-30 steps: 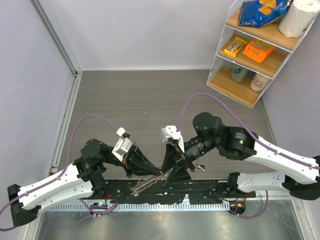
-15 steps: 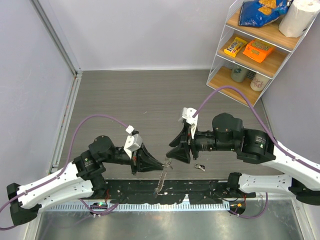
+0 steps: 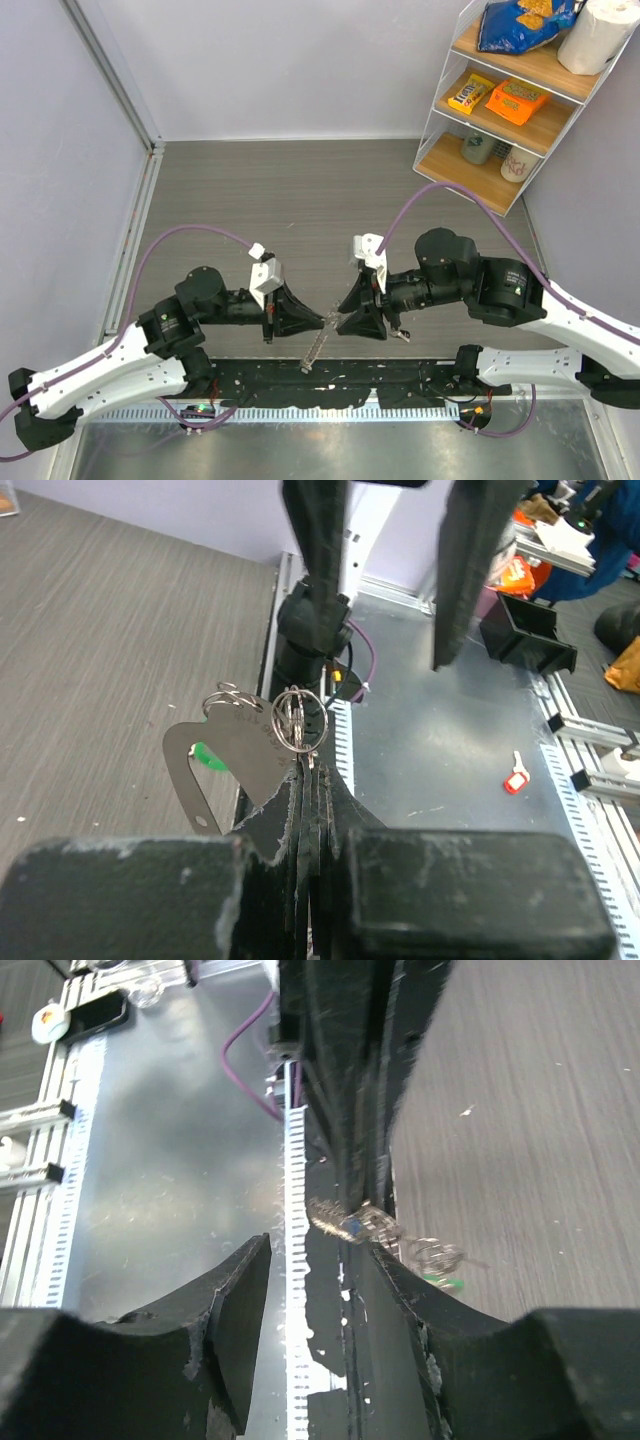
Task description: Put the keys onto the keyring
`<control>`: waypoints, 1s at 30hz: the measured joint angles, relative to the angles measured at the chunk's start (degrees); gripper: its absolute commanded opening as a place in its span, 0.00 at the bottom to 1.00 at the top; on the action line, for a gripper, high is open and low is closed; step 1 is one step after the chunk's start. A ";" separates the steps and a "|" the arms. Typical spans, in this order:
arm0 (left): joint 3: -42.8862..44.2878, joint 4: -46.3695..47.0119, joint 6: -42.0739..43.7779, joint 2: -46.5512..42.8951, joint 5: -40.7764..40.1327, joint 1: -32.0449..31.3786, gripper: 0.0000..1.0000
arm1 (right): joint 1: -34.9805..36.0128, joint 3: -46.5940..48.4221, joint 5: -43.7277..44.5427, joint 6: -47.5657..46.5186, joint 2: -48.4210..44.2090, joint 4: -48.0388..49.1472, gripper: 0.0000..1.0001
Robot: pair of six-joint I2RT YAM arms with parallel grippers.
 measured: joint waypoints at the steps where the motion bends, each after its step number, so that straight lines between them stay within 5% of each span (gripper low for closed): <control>1: 0.76 -1.05 -0.11 0.00 -1.14 0.00 0.00 | 0.15 0.09 -1.20 -0.61 0.00 -0.42 0.47; 13: 3.78 -5.20 -2.16 -1.97 -14.23 -0.02 0.00 | 2.16 0.31 -7.48 -5.01 0.50 -1.33 0.43; 30: 4.66 -5.09 -4.92 -4.20 -15.26 -0.02 0.00 | 3.65 0.42 3.21 -10.88 3.65 5.25 0.45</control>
